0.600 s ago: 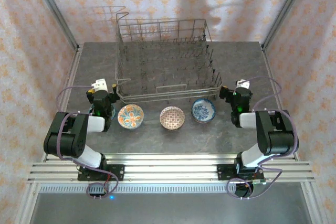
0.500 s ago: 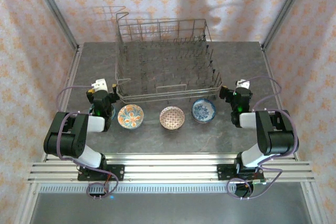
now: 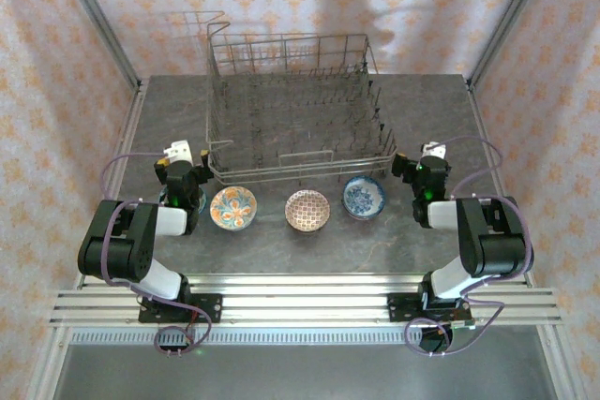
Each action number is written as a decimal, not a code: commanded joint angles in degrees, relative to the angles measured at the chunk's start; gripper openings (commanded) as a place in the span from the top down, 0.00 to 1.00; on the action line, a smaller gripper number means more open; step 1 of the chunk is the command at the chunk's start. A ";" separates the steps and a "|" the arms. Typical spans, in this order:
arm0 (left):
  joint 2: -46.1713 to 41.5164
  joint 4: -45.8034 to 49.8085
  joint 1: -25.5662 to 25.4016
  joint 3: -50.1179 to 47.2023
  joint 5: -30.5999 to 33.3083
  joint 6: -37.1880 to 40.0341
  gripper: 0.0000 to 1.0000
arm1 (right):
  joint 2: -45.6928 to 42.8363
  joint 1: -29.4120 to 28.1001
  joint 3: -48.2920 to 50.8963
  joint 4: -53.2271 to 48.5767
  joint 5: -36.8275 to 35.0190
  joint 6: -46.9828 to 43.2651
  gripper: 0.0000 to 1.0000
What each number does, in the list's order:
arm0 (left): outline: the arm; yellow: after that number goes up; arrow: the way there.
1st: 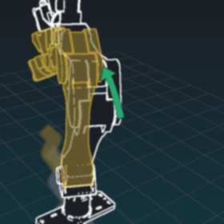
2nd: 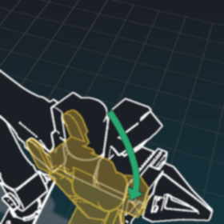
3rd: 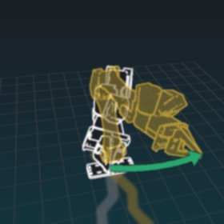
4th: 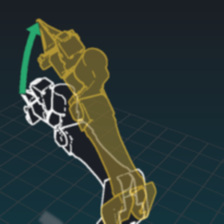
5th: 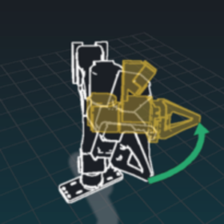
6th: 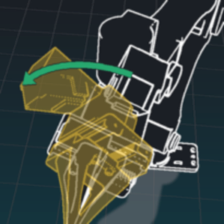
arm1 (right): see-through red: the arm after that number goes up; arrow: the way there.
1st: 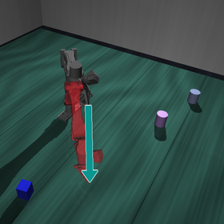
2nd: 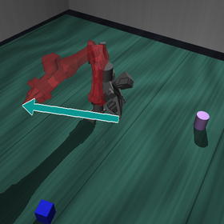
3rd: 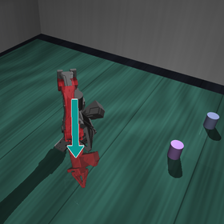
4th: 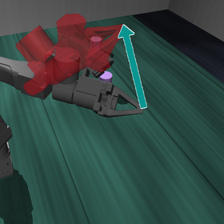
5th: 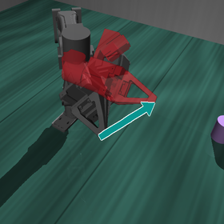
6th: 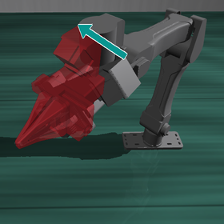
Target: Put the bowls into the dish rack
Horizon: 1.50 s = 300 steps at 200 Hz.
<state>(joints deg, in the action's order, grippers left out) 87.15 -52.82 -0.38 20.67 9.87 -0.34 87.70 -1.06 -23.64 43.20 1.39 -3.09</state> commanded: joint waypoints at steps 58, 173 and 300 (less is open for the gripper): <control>0.43 1.84 -0.42 1.32 -2.22 0.77 0.01 | -0.18 0.69 -0.75 0.90 0.67 0.12 0.01; -8.44 9.52 1.54 1.23 3.10 -3.96 0.01 | -21.76 0.74 2.24 -10.03 -9.17 2.74 0.01; -27.49 75.73 1.14 38.54 -2.74 -21.00 0.01 | -13.52 -3.99 -46.52 -72.11 4.48 9.21 0.15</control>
<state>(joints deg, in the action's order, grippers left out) 55.72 5.23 1.85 51.70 14.63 -18.81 65.14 -1.93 -60.42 -11.60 0.99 7.88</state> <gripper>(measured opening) 0.994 0.846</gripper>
